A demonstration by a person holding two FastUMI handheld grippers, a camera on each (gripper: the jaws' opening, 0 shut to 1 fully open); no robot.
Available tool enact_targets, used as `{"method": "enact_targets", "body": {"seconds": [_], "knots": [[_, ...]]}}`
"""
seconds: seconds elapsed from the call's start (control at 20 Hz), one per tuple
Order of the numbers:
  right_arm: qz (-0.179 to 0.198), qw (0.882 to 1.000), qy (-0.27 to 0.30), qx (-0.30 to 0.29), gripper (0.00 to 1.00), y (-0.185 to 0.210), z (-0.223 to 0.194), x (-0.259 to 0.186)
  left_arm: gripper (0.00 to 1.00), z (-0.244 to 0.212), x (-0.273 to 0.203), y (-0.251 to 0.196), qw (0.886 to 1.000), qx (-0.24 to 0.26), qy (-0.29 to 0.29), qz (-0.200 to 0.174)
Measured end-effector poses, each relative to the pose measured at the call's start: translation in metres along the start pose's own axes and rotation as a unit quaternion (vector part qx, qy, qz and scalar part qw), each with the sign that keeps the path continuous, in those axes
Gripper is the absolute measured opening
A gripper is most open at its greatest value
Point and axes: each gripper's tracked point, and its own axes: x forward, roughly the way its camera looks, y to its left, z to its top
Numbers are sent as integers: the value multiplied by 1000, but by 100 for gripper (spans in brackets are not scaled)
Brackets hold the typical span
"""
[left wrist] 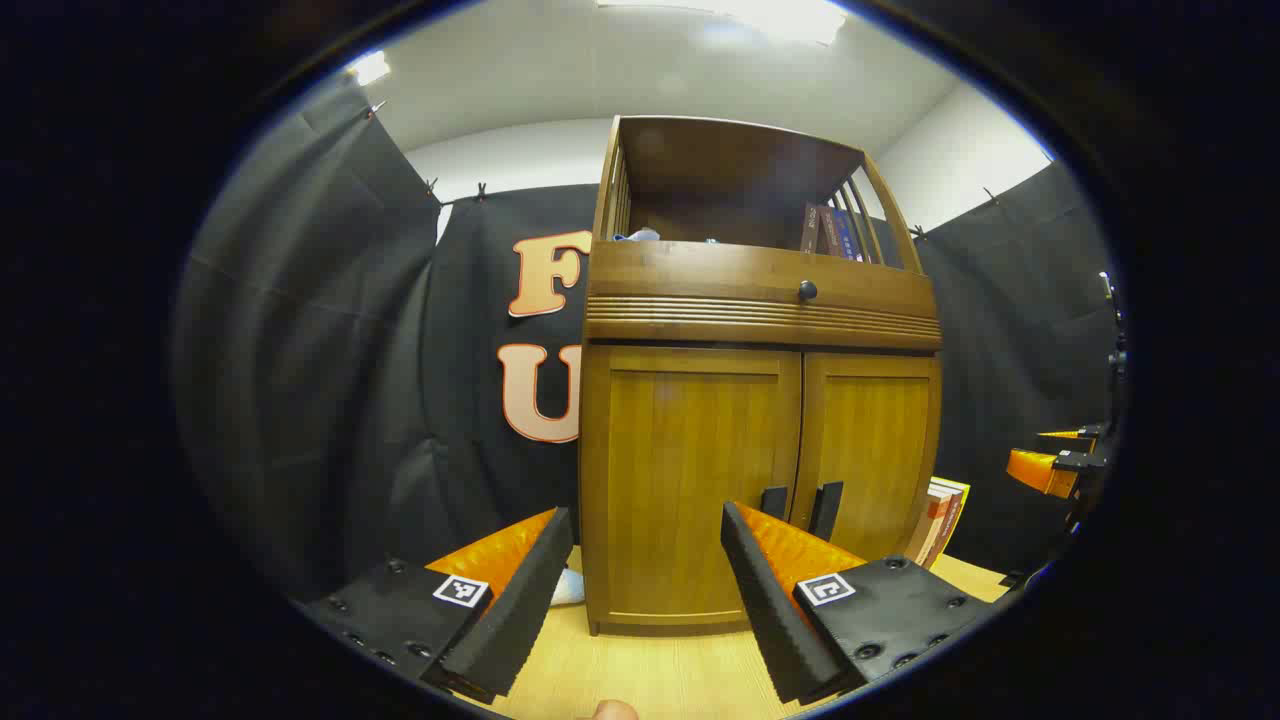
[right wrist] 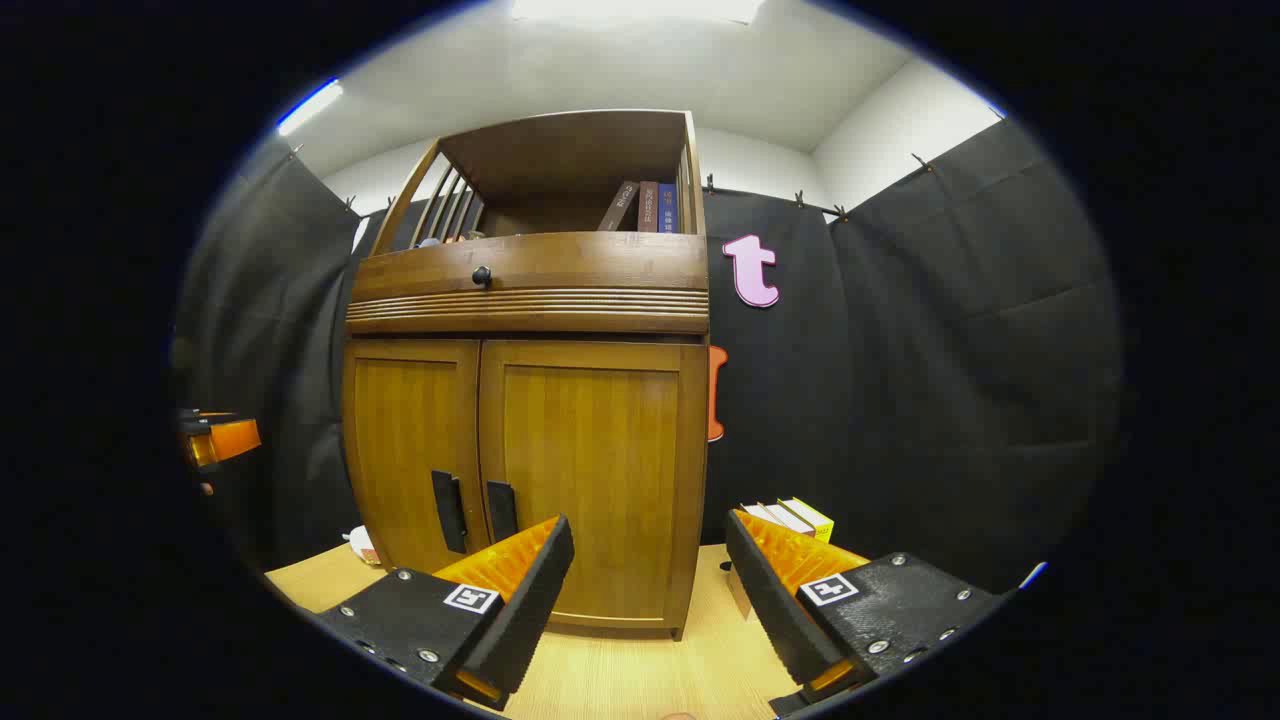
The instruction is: Open the right door of the double-door shoe cabinet with the right hand, and open the left door with the left hand.
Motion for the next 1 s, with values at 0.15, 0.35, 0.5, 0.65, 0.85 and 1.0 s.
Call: {"method": "enact_targets", "body": {"seconds": [0.15, 0.35, 0.5, 0.65, 0.85, 1.0], "knots": [[1, 1000, -6, 2, 100, 5, 5, -4, 99, 4, -7, -2, 1000, 1, -3, -5], [7, 1000, -7, -2, 94, 12, 6, -15, 97, 10, -15, 4, 1000, 0, -9, -1], [6, 1000, -8, -5, 94, 12, 8, -18, 99, 11, -20, 6, 1000, 0, -9, 1], [9, 1000, -6, 0, 94, 14, 5, -18, 99, 15, -23, 8, 1000, 4, -16, 5], [8, 1000, -5, 0, 94, 13, 2, -17, 99, 15, -24, 7, 1000, 5, -18, 5], [15, 1000, -7, 3, 94, 20, 0, -18, 96, 13, -24, 7, 1000, -1, -16, -3]]}}
